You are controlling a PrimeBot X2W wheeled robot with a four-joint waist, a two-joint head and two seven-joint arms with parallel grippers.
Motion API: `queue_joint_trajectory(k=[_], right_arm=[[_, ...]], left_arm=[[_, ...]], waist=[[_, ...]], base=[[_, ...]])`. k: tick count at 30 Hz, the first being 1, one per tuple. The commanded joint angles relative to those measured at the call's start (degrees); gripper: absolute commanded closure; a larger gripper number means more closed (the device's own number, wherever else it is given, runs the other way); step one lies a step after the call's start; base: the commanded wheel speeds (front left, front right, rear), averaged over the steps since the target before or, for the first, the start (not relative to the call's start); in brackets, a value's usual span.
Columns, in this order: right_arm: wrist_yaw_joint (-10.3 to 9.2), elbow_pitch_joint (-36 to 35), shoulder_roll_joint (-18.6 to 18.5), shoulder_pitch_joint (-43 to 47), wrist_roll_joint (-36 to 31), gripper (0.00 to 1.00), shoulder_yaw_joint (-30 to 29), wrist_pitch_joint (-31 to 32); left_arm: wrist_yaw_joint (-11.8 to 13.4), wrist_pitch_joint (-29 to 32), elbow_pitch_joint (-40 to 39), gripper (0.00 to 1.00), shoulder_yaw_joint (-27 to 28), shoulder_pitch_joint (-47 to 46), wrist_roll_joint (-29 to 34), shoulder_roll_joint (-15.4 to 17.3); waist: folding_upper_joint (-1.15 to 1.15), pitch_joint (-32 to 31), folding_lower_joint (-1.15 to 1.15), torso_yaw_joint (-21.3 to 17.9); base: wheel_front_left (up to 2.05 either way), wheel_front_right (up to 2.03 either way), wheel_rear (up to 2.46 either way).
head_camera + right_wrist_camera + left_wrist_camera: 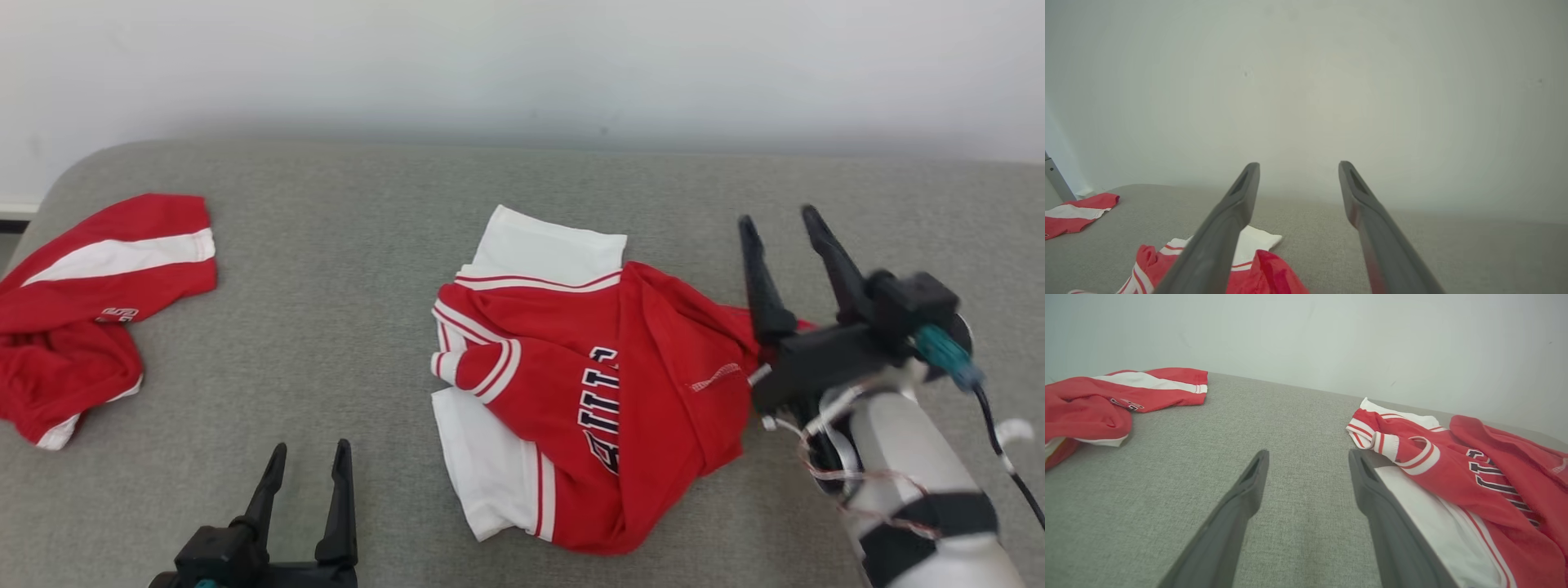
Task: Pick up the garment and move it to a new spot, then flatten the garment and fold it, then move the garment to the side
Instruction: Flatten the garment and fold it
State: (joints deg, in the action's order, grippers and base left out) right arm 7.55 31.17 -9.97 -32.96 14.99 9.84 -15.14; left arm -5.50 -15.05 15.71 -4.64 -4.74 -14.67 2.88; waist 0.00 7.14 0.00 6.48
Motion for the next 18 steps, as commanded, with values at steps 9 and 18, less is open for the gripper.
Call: queue_joint_trajectory(k=[9, 18], right_arm=[[-0.13, -15.1, -0.61, 21.86, 0.83, 0.0, -4.34, -0.06], [-0.13, -15.54, 3.15, 28.33, -0.82, 0.0, -4.32, -0.06]], left_arm=[[0.11, -0.14, -1.1, 0.0, 0.68, 1.18, -0.03, -0.01], [0.13, -0.14, -1.34, 0.0, 1.44, 1.6, 0.49, -0.02]], waist=[[0.0, -0.46, 0.0, -2.33], [0.0, -0.24, 0.0, -2.39]], base=[[0.0, 0.0, 0.0], [0.0, 0.0, 0.0]])
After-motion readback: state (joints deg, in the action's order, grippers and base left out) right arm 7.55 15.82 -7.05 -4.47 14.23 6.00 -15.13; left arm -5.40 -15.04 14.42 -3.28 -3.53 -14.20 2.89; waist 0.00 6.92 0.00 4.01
